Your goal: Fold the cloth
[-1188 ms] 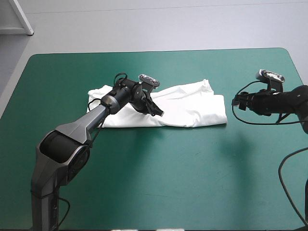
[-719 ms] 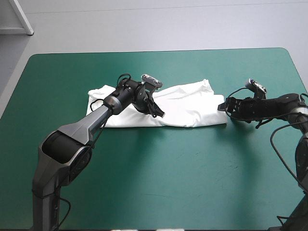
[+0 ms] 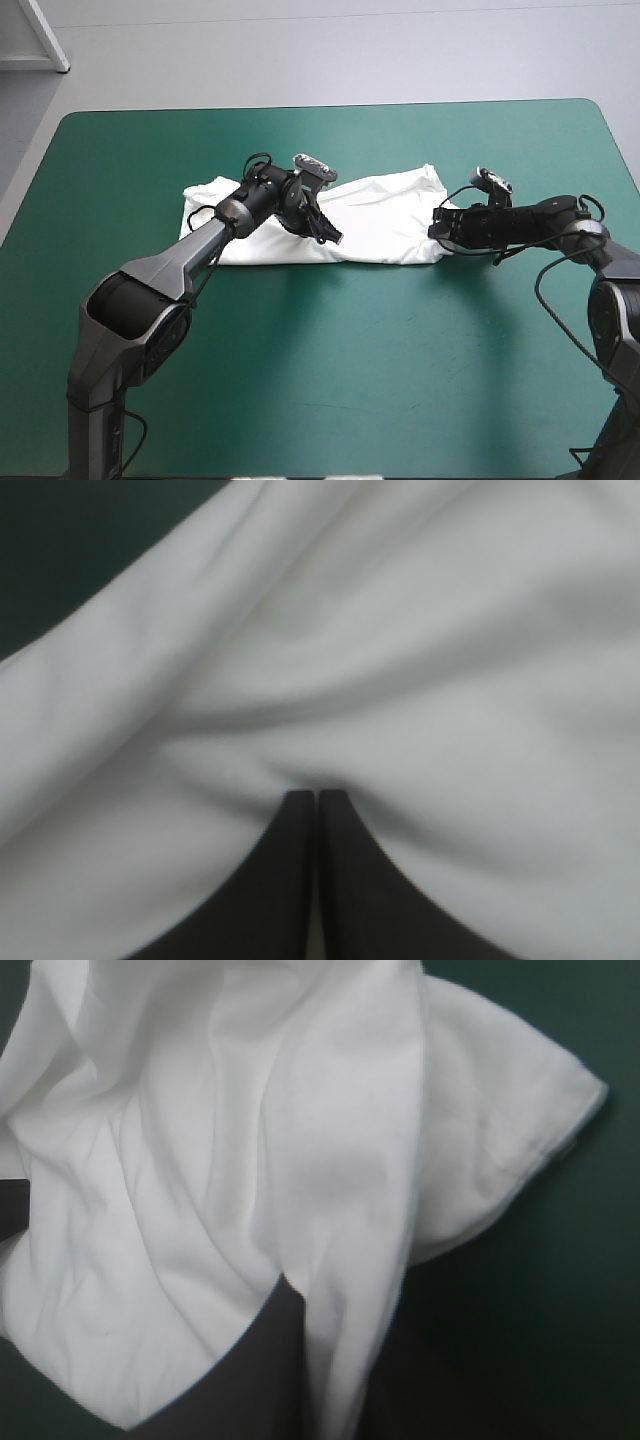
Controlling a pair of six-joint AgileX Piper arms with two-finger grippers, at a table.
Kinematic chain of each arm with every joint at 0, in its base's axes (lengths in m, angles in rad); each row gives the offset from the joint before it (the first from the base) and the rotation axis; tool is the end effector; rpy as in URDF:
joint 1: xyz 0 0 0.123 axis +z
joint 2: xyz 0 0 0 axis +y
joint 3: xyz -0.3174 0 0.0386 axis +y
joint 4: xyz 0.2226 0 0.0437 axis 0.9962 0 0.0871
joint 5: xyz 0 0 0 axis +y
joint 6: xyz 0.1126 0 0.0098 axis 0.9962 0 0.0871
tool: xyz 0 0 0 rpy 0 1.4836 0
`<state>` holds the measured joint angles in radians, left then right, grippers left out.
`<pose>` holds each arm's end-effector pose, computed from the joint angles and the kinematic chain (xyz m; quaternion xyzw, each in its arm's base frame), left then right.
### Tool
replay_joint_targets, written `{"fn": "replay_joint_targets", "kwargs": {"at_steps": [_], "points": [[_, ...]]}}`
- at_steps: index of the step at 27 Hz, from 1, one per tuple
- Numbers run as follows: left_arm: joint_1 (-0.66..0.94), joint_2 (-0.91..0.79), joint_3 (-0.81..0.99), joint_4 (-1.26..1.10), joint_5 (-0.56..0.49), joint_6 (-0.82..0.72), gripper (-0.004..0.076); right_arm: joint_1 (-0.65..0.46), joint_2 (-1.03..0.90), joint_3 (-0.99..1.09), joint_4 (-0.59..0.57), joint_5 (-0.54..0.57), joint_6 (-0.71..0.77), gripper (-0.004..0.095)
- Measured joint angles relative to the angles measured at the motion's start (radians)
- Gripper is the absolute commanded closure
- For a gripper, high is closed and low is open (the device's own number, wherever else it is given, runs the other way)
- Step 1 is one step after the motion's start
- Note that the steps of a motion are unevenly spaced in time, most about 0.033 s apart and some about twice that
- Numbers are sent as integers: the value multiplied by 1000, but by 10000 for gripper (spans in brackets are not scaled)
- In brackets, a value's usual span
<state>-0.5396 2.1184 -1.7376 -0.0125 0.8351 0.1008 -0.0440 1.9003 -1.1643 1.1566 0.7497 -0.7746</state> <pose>0.4022 -0.2421 0.2296 0.3042 0.9270 -0.0530 0.2128 0.3834 0.0537 0.2191 0.0443 0.9102 0.3433 0.2275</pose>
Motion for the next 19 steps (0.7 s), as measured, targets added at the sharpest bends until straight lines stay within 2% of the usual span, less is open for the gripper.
{"fn": "replay_joint_targets", "kwargs": {"at_steps": [6,13,19], "points": [[0,0,0,0,0,0,705,1,-1,-65,-11,49,0,925],[0,0,0,-1,0,0,705,2,-64,-145,-34,98,70,925],[0,0,0,-1,0,0,705,48,-94,-245,-41,156,121,925]]}}
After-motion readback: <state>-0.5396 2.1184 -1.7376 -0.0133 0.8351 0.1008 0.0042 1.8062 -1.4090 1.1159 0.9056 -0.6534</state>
